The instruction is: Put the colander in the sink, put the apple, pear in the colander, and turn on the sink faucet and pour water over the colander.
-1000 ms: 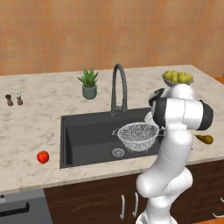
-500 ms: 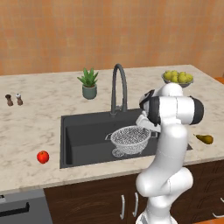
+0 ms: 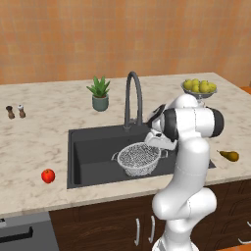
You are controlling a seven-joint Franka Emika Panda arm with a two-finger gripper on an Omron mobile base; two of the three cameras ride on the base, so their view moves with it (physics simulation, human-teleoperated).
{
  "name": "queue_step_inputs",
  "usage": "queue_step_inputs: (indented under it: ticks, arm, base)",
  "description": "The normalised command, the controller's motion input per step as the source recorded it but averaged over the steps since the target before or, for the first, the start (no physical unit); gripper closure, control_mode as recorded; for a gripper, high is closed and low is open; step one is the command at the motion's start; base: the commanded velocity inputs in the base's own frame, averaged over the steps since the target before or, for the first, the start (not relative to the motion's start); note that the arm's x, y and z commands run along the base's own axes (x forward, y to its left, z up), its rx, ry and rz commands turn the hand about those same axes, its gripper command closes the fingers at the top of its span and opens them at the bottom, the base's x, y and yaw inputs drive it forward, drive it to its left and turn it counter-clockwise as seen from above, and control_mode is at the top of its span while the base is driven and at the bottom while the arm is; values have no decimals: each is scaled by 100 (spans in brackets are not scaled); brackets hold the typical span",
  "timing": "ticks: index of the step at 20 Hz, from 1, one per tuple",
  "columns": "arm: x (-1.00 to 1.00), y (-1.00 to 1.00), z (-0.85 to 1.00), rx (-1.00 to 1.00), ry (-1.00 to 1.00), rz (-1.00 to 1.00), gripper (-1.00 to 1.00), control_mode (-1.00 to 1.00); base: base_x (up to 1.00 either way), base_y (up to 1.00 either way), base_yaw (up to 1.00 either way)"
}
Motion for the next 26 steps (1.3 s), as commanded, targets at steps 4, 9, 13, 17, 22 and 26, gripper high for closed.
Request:
queue_step_inputs:
  ticks: [4,9,13,17,22,26]
  arm:
    - [-13,0,-46,10,-13,20,100,-100]
    - [-27,-3,-44,17,-5,22,100,-100]
    - [-35,-11,-43,13,-5,23,100,-100]
    - [-31,-18,-39,5,-10,25,100,-100]
    - [-31,-35,-31,0,-18,28,100,-100]
    - [-40,-42,-30,0,-17,29,100,-100]
  base:
    - [0,0,0]
    - [0,0,0]
    - [0,0,0]
    - [0,0,0]
    - [0,0,0]
    - [0,0,0]
